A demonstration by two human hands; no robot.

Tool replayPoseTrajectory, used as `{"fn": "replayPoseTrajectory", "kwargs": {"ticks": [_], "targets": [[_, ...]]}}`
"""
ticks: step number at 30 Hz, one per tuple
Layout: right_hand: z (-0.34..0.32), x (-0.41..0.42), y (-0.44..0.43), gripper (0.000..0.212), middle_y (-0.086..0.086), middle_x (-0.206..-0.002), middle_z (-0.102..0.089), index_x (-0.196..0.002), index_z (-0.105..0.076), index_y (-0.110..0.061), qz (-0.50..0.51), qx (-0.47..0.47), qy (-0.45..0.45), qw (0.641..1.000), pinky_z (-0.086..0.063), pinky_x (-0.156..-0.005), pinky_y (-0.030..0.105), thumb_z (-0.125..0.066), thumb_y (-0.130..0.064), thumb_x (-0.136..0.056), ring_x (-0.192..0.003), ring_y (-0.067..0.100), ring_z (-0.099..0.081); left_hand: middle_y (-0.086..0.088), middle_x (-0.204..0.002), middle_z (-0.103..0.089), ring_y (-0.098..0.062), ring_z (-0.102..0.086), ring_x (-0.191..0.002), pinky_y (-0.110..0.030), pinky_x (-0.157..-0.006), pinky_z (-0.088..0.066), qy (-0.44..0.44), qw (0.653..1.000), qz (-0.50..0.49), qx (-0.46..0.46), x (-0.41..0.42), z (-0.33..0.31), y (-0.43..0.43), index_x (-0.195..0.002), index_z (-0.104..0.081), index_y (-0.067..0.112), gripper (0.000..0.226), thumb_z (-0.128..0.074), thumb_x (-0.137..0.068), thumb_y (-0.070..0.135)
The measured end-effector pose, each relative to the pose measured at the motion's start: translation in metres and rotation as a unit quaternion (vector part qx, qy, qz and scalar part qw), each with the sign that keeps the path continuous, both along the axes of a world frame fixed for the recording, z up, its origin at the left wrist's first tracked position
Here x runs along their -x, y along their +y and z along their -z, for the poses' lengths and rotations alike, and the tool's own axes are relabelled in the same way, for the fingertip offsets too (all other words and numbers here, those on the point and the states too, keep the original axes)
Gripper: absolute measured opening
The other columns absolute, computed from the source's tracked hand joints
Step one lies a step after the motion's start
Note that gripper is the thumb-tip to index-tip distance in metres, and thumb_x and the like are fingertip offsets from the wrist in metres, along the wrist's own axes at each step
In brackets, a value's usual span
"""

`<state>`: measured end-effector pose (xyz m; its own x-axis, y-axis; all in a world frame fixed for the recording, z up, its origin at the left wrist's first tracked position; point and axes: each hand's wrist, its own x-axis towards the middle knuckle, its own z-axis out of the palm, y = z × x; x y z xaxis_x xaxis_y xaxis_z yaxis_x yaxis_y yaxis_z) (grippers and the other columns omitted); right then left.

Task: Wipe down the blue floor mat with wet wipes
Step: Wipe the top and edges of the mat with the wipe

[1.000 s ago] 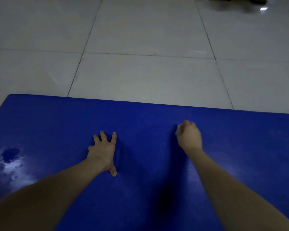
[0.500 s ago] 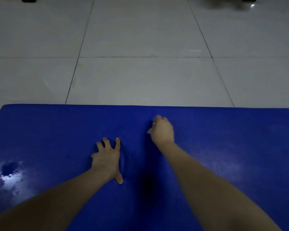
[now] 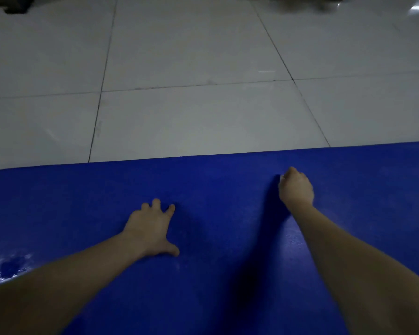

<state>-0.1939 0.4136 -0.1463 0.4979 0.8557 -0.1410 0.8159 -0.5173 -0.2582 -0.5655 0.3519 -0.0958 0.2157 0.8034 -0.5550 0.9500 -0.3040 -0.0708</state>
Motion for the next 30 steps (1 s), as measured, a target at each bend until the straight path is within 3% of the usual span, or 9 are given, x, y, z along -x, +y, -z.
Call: {"fn": "replayPoseTrajectory", "kwargs": {"ticks": [2, 3, 6, 8, 13, 17, 21, 26, 30], "targets": [[0.0, 0.002, 0.004, 0.012, 0.014, -0.099, -0.058, -0.097, -0.047, -0.009, 0.026, 0.01, 0.017, 0.999, -0.039, -0.061, 0.034, -0.052, -0.019, -0.101, -0.08, 0.028, -0.051, -0.001, -0.127, -0.049, -0.019, -0.05, -0.113, -0.034, -0.089, -0.048, -0.052, 0.994, 0.011, -0.094, 0.016, 0.002, 0.02, -0.145, -0.045, 0.027, 0.102, -0.036, -0.07, 0.095], [0.0, 0.005, 0.006, 0.012, 0.014, -0.099, -0.058, -0.096, -0.047, -0.009, 0.041, 0.01, 0.03, 0.999, -0.037, -0.058, 0.031, -0.056, -0.016, -0.099, -0.08, 0.028, -0.051, -0.003, -0.135, -0.049, -0.022, -0.048, -0.123, -0.037, -0.1, -0.045, -0.075, 0.988, -0.002, -0.136, 0.021, 0.009, 0.028, -0.147, -0.045, 0.025, 0.105, -0.021, -0.072, 0.095], [-0.001, 0.019, 0.011, 0.023, 0.014, -0.097, -0.061, -0.093, -0.049, -0.009, 0.05, -0.013, 0.072, 0.996, -0.031, -0.051, 0.029, -0.071, -0.014, -0.09, -0.077, 0.026, -0.053, -0.012, -0.169, -0.011, -0.033, -0.01, -0.154, -0.05, -0.126, -0.014, -0.104, 0.982, -0.059, -0.149, 0.018, 0.04, 0.034, -0.164, -0.009, 0.025, 0.105, 0.001, -0.08, 0.088], [0.002, 0.049, 0.012, 0.026, 0.014, -0.095, -0.062, -0.09, -0.049, -0.011, 0.021, -0.033, 0.099, 0.994, -0.035, -0.055, 0.03, -0.075, -0.017, -0.088, -0.078, 0.028, -0.057, -0.013, -0.17, -0.004, -0.034, -0.002, -0.156, -0.053, -0.126, -0.008, -0.115, 0.974, -0.072, -0.18, 0.015, 0.063, 0.028, -0.164, -0.003, 0.025, 0.096, -0.001, -0.089, 0.084], [0.005, 0.156, 0.015, 0.023, 0.006, -0.089, -0.057, -0.087, -0.049, -0.013, -0.152, -0.044, 0.12, 0.98, -0.04, -0.059, 0.033, -0.071, -0.018, -0.09, -0.075, 0.024, -0.055, -0.014, -0.168, -0.016, -0.033, -0.011, -0.156, -0.053, -0.126, -0.011, -0.14, 0.96, -0.07, -0.231, 0.022, 0.076, 0.028, -0.163, -0.018, 0.025, 0.087, -0.016, -0.095, 0.079], [0.007, 0.144, 0.019, 0.012, 0.006, -0.093, -0.056, -0.097, -0.057, -0.009, -0.241, -0.07, 0.066, 0.966, -0.035, -0.06, 0.033, -0.057, -0.021, -0.1, -0.073, 0.023, -0.052, -0.014, -0.168, -0.018, -0.032, -0.011, -0.156, -0.054, -0.125, -0.013, -0.149, 0.961, -0.071, -0.224, 0.02, 0.077, 0.029, -0.162, -0.022, 0.024, 0.085, -0.019, -0.095, 0.077], [0.007, 0.061, 0.029, 0.015, 0.01, -0.095, -0.056, -0.095, -0.053, -0.007, -0.078, -0.074, 0.021, 0.994, -0.038, -0.063, 0.035, -0.056, -0.021, -0.099, -0.076, 0.029, -0.051, -0.014, -0.167, -0.019, -0.032, -0.012, -0.155, -0.054, -0.125, -0.014, -0.161, 0.96, -0.072, -0.217, 0.022, 0.078, 0.029, -0.162, -0.024, 0.023, 0.084, -0.022, -0.096, 0.075], [0.01, -0.009, 0.038, 0.019, 0.017, -0.101, -0.061, -0.102, -0.053, -0.004, 0.094, -0.05, -0.02, 0.994, -0.039, -0.065, 0.036, -0.056, -0.023, -0.1, -0.079, 0.029, -0.05, -0.014, -0.168, -0.016, -0.032, -0.01, -0.156, -0.054, -0.125, -0.012, -0.154, 0.962, -0.067, -0.217, 0.022, 0.081, 0.029, -0.162, -0.021, 0.023, 0.084, -0.019, -0.096, 0.075], [0.015, 0.034, 0.049, 0.026, 0.015, -0.102, -0.063, -0.1, -0.054, -0.004, 0.092, -0.086, 0.024, 0.992, -0.048, -0.068, 0.039, -0.07, -0.023, -0.092, -0.086, 0.03, -0.058, -0.014, -0.168, -0.016, -0.032, -0.01, -0.156, -0.054, -0.125, -0.013, -0.154, 0.961, -0.069, -0.221, 0.021, 0.081, 0.029, -0.162, -0.022, 0.023, 0.084, -0.019, -0.096, 0.075]]}}
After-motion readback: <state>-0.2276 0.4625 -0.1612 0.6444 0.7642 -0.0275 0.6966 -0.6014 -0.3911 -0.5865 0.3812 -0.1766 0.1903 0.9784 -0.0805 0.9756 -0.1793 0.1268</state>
